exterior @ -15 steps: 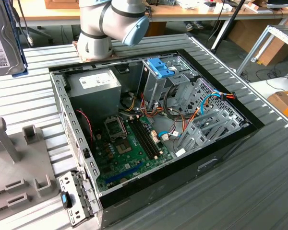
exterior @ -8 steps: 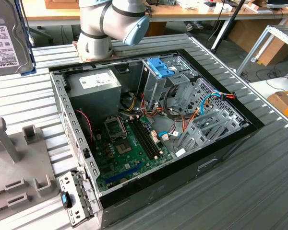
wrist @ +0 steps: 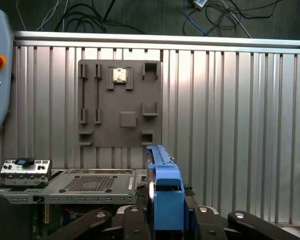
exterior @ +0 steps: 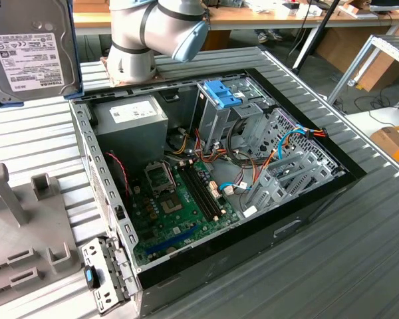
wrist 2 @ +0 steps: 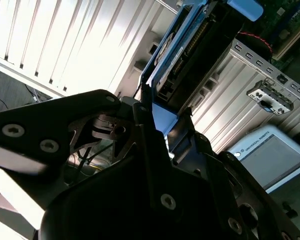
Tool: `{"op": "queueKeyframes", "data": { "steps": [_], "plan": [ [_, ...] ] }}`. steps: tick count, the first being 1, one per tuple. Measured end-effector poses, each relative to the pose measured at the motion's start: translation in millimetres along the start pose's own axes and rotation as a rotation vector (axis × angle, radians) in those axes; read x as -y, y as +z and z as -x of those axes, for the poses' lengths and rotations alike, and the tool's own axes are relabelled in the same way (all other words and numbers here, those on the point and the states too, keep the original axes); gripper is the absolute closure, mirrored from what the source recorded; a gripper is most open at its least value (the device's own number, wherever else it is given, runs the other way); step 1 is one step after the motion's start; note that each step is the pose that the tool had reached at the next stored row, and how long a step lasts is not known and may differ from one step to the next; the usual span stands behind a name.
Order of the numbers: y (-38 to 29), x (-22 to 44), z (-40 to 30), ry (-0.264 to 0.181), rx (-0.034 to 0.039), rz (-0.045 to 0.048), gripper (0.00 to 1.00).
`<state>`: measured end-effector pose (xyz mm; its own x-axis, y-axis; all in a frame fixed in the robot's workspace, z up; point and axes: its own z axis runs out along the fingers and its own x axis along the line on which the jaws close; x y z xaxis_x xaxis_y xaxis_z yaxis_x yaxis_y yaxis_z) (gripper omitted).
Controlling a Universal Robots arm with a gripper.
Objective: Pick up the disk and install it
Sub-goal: 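Pick up the disk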
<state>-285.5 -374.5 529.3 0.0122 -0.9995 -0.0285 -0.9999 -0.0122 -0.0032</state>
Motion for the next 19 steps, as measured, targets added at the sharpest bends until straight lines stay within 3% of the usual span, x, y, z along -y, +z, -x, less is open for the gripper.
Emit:
{"op": "queueKeyframes", "data": {
  "steps": [3,7,17,19],
  "plan": [
    [0.0,11.8,0.3,0.000,0.0000,0.0001,0.64],
    [0.1,36.8,0.6,0.000,0.0000,0.0000,0.64],
    [0.1,38.1,0.6,0.000,0.0000,0.0000,0.64],
    [0.1,40.9,0.5,0.000,0.0000,0.0000,0.64]
  ]
}}
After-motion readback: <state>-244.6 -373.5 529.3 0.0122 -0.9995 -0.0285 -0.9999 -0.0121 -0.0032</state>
